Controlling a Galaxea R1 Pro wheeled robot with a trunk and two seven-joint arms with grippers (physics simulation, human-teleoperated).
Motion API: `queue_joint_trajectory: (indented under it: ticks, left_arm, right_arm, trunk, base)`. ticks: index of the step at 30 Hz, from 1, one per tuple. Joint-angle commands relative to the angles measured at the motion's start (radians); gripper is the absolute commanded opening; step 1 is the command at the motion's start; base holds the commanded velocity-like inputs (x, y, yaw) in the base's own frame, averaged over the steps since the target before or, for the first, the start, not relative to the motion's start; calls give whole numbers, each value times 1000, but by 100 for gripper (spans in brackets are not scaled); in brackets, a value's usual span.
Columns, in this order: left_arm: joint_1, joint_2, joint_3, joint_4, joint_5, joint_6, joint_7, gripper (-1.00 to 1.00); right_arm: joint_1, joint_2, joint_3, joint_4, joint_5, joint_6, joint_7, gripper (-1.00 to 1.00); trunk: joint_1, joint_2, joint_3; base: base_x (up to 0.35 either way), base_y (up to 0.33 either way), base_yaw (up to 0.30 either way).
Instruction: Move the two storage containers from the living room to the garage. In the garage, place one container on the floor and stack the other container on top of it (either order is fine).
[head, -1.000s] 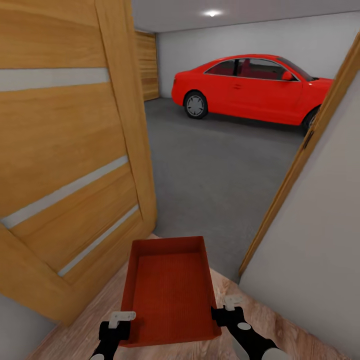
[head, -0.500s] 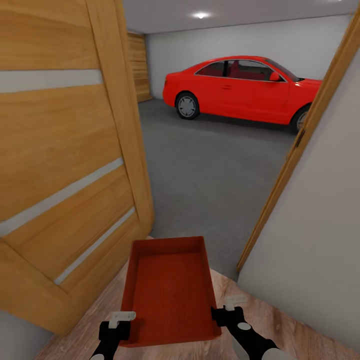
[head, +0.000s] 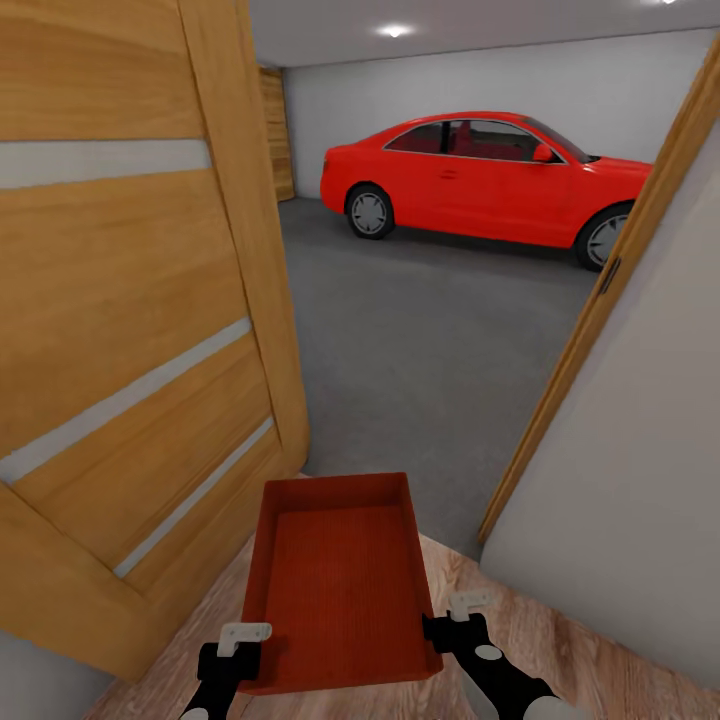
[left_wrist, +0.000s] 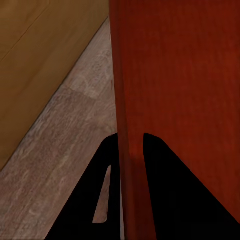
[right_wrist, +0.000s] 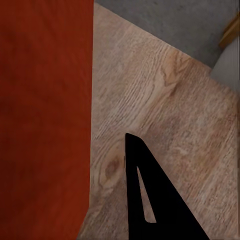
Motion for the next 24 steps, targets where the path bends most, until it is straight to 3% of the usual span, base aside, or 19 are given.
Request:
queue_joint_trajectory:
  ticks: [1,13,24]
  left_arm:
    - [-1,0,12,-2,-19,-3,11,-100]
    - [-1,0,12,-2,-19,-3,11,-100]
    - [-1,0,12,-2,-19,-3,11,-100]
  right_arm:
    - [-1,-5,-5,2,1,-3,-12,-100]
    - [-1,-5,-5,2,1,-3,-12,-100]
    - [-1,-5,-5,2,1,-3,-12,-100]
  trunk:
    - [0,0,-1]
    - [0,0,-1]
    - [0,0,-1]
  base:
    - [1,4,-216]
    - [0,1,-253]
    - [110,92,-54]
